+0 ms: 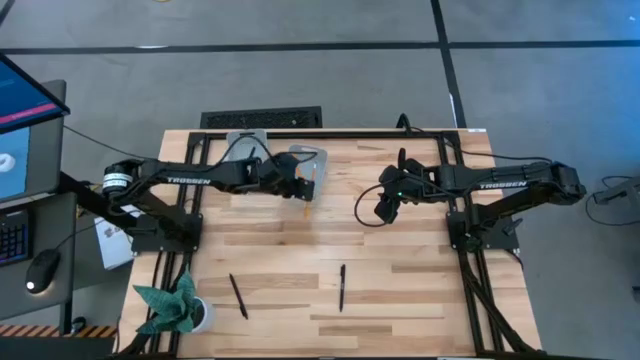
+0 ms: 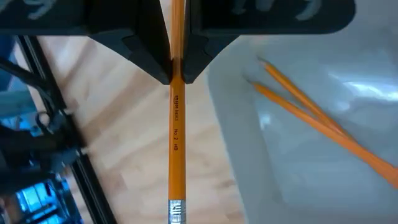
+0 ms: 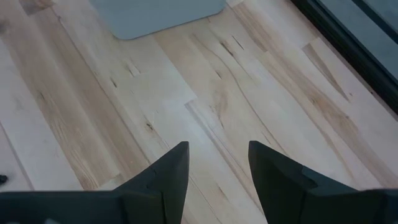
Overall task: Sort pens & pencils
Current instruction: Put the orange pencil into the right gray bin, then put the left black pen into the left gray bin
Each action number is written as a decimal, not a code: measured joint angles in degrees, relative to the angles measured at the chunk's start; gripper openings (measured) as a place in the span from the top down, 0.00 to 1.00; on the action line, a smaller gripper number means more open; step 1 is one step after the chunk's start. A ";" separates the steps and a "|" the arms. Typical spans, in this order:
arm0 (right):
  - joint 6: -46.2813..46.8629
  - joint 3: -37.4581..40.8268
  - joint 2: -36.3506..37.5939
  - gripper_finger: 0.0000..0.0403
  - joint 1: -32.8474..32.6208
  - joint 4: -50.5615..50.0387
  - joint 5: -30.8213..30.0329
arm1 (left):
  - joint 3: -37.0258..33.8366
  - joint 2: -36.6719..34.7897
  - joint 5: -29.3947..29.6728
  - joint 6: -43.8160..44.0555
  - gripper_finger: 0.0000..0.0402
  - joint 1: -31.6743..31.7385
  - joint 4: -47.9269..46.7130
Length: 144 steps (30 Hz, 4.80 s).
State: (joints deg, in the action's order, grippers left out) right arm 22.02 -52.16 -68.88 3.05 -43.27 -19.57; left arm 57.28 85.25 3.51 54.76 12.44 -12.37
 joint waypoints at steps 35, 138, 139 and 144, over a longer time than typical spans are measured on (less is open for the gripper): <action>-1.49 0.02 0.00 0.53 1.28 0.02 -0.01 | -1.37 2.05 5.02 -1.72 0.94 14.02 4.05; -1.46 0.02 0.02 0.54 1.95 1.12 0.00 | 36.88 5.17 -1.03 -28.99 0.83 2.06 -10.80; -1.46 0.02 0.02 0.54 1.95 1.49 0.02 | 37.02 4.26 -0.55 -29.32 0.83 1.68 -12.29; -1.45 0.02 0.02 0.54 1.92 2.95 0.17 | 37.13 -0.95 2.77 -28.96 0.83 -0.67 -19.58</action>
State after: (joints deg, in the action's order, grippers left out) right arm 20.57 -52.14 -68.86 4.97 -40.31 -19.40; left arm 94.41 84.30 6.28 25.80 11.77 -31.95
